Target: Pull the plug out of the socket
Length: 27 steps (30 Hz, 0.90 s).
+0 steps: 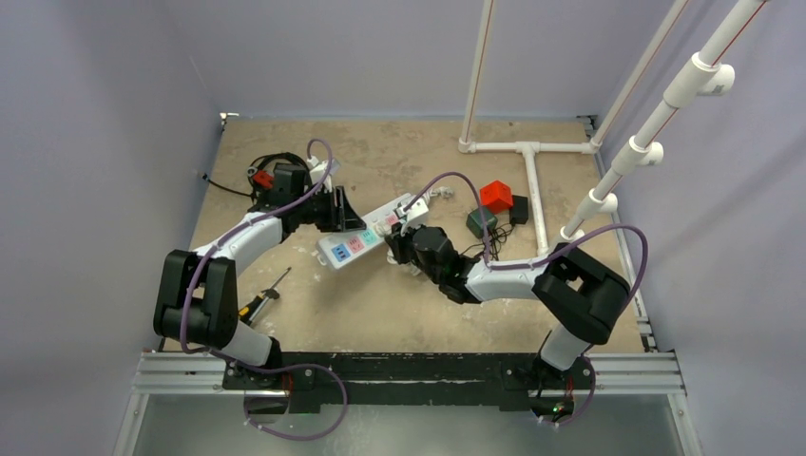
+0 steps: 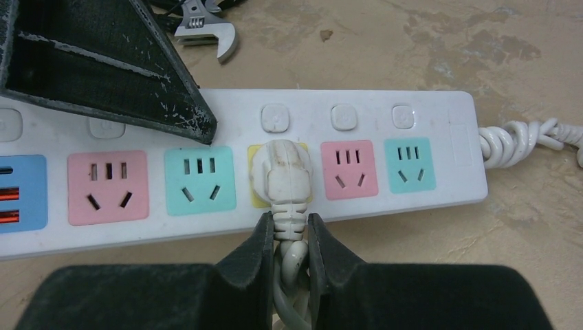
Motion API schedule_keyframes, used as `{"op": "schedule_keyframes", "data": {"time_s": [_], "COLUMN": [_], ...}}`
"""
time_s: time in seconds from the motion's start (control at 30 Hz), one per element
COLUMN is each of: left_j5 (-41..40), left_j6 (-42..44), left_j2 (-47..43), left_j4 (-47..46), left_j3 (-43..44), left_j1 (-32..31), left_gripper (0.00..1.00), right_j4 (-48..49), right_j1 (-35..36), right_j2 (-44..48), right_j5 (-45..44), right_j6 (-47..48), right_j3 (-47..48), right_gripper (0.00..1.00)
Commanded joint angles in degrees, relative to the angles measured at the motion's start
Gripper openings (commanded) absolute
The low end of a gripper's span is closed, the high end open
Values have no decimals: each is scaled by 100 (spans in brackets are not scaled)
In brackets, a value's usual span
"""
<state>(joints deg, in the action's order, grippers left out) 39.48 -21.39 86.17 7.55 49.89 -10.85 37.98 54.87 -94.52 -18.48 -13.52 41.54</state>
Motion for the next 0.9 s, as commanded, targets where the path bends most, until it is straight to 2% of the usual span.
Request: {"op": "schedule_keyframes", "data": {"time_s": [0.0, 0.23, 0.37, 0.53, 0.77, 0.87], "left_j5": [181, -142, -200, -328, -818, -904], "left_j6": [105, 67, 54, 126, 406, 450], "left_j2": [-175, -166, -177, -209, -319, -314], "left_j4": [64, 80, 95, 170, 431, 475], "left_j3": [52, 31, 30, 38, 125, 148], "left_j1": [-154, -154, -154, -154, -347, -389], "left_gripper": [0, 0, 0, 0, 0, 0], "right_j4": [775, 572, 309, 520, 995, 1038], "right_j1": [92, 859, 946, 827, -172, -289], "right_j2": [158, -122, -291, -48, 411, 464], "right_j5": [57, -1029, -1332, -813, 943, 1189], "right_j6": [71, 455, 361, 223, -225, -286], "right_j3": [216, 495, 653, 483, 72, 19], "right_gripper": [0, 0, 0, 0, 0, 0]}}
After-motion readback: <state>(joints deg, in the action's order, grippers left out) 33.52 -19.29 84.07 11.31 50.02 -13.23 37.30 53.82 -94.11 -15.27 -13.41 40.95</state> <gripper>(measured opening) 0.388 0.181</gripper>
